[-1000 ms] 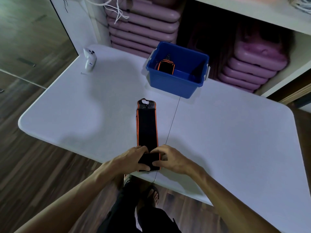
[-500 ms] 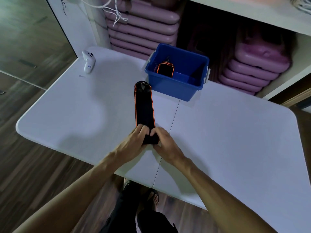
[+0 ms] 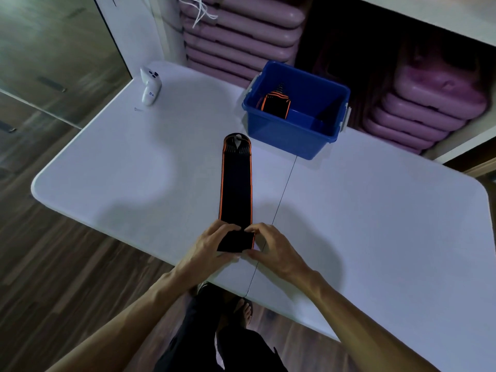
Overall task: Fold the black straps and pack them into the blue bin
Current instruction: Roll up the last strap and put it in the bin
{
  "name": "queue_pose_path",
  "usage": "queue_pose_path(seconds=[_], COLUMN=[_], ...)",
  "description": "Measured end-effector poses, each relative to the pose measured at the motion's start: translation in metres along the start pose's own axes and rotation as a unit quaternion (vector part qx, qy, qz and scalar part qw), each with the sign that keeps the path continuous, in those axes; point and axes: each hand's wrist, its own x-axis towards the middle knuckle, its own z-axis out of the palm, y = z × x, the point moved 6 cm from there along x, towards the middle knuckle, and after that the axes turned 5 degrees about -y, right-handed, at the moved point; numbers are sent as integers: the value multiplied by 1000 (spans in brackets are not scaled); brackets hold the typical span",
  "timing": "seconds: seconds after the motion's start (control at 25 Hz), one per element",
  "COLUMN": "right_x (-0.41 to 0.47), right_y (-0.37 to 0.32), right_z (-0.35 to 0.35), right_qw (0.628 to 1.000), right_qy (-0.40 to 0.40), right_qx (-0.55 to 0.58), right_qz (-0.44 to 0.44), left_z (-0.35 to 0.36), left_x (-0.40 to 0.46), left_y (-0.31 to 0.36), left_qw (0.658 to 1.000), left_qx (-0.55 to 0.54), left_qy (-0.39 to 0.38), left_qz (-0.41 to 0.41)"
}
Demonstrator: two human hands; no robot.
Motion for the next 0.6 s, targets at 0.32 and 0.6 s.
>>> queue_pose_path(seconds=[0.32, 0.6], right_x=[-5, -6], right_y=[2, -2], right_z=[9, 10], right_qw=[999, 997], right_qy=[27, 55], right_qx=[-22, -53], right_qz=[-1, -10], left_z=[-7, -4], left_x=[-7, -6], left_y=[0, 0], left_qw=[1000, 999], left_qx=[25, 14], left_qy=[11, 19], left_qz=[-12, -34])
